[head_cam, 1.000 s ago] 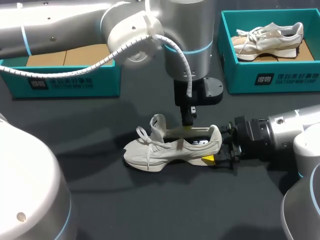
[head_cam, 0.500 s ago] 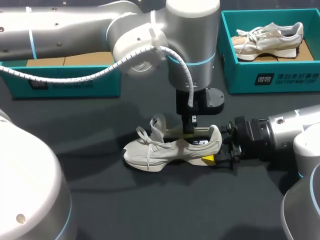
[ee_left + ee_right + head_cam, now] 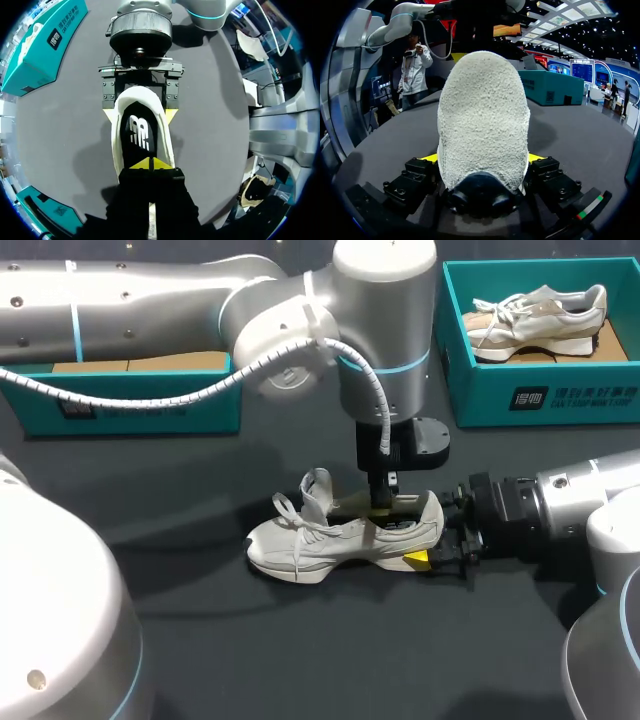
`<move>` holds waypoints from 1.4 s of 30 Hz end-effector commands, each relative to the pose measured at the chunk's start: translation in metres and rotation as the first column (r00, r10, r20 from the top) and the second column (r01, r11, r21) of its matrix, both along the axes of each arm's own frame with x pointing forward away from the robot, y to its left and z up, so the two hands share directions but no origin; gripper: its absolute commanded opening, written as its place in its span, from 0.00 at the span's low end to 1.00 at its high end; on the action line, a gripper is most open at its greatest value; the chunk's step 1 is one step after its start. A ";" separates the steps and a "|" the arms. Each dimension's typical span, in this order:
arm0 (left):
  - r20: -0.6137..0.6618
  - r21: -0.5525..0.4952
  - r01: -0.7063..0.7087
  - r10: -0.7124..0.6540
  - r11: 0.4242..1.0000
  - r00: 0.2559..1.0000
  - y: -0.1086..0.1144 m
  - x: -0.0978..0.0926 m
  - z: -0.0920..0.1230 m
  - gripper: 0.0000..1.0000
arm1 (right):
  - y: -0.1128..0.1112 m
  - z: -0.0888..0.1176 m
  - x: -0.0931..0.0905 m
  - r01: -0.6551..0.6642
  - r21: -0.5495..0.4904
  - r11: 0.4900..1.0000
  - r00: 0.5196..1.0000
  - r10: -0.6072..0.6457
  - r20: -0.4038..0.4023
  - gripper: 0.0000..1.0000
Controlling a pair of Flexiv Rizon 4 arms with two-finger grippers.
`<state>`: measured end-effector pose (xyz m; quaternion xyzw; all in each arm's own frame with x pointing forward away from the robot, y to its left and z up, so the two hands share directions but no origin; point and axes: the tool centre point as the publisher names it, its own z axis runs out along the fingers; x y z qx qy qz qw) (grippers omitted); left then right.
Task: Take the shoe out of the shoebox, open the shoe tongue, remove and reinsert the insole, then place the shoe into the shoebox
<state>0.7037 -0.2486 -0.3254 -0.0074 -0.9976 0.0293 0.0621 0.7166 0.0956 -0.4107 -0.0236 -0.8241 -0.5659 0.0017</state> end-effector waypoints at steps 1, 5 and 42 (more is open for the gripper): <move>0.002 0.011 -0.017 0.017 1.000 1.000 -0.006 0.003 -0.012 0.00 | 0.000 0.001 -0.001 0.001 -0.005 1.000 1.000 -0.001 -0.001 0.00; -0.008 0.018 -0.020 0.020 1.000 1.000 -0.008 0.005 -0.022 0.00 | 0.000 0.001 -0.001 0.001 -0.005 1.000 1.000 -0.001 -0.001 0.00; 0.019 0.008 0.164 -0.164 0.986 0.986 0.028 -0.015 -0.063 0.37 | 0.000 0.001 -0.001 0.001 -0.005 1.000 1.000 -0.001 -0.001 0.00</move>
